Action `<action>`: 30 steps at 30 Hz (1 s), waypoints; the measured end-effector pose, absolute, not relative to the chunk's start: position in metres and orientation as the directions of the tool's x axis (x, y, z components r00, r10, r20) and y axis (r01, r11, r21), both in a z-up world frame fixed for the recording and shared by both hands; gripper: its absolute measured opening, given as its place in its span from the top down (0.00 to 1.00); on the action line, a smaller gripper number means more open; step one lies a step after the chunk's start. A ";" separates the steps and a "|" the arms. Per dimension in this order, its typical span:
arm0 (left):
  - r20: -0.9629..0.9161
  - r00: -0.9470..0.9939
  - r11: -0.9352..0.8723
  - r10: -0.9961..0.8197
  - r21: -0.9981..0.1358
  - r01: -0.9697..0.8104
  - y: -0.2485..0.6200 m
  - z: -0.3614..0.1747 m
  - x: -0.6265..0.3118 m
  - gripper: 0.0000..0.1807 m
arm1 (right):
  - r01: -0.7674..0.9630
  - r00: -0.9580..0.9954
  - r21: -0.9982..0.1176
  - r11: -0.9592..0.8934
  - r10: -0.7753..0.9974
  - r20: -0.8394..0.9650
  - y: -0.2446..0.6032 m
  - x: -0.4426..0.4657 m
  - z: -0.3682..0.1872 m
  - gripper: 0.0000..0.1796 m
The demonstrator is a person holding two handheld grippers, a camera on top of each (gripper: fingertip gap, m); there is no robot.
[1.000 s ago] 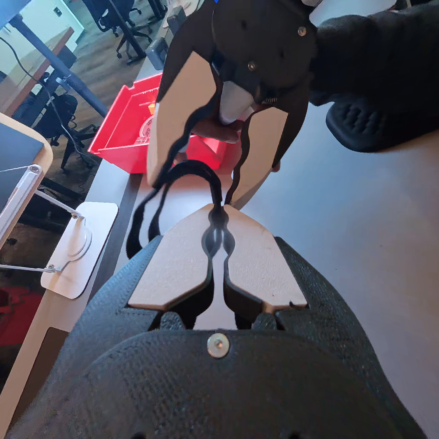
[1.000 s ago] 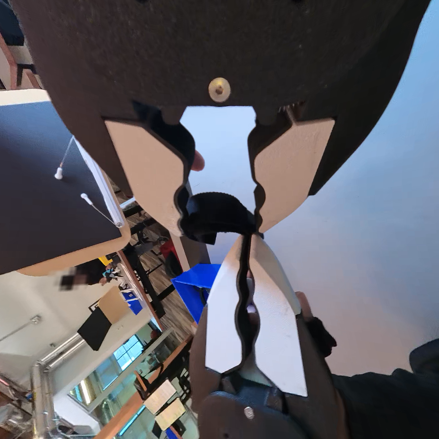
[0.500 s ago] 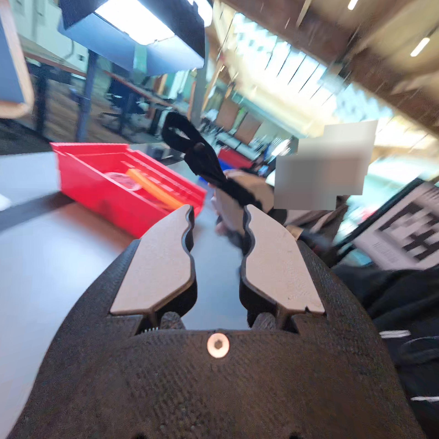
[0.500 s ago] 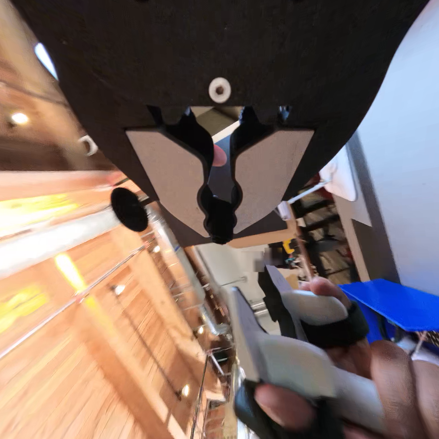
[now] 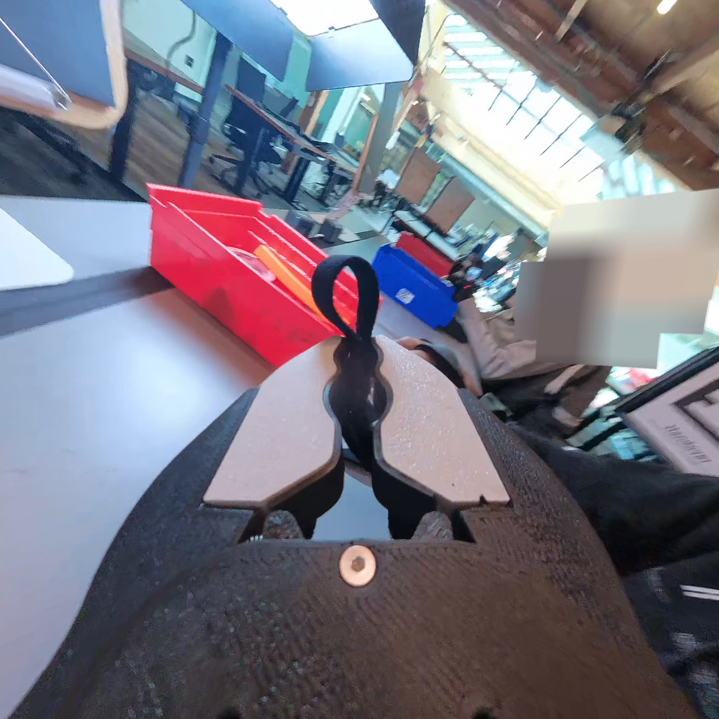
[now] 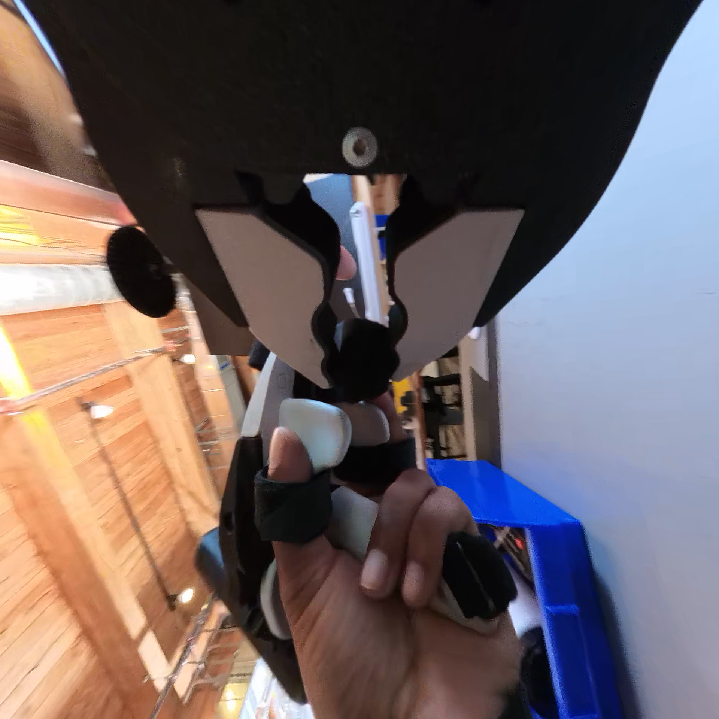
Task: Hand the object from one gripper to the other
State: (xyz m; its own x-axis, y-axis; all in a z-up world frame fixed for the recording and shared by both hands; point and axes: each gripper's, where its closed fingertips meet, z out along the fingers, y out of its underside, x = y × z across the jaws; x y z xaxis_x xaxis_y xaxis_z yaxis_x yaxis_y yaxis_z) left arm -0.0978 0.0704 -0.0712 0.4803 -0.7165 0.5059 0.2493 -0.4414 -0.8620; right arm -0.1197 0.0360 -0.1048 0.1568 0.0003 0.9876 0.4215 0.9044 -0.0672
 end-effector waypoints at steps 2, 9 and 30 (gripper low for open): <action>0.360 0.554 -0.341 -0.751 -0.929 0.142 0.071 -0.072 -0.103 0.95 | 0.370 0.120 -0.207 0.906 0.174 0.977 0.032 -0.120 -0.108 0.81; -0.001 0.589 -0.122 -0.808 -0.978 -0.169 0.054 -0.065 -0.109 0.96 | 0.204 0.079 -0.675 0.709 0.675 0.733 0.021 -0.093 -0.066 0.75; 0.062 0.392 -0.182 -0.918 -0.944 -0.276 0.018 -0.077 -0.097 0.85 | 0.234 -0.074 -0.755 0.613 0.785 0.615 0.017 -0.078 -0.080 0.96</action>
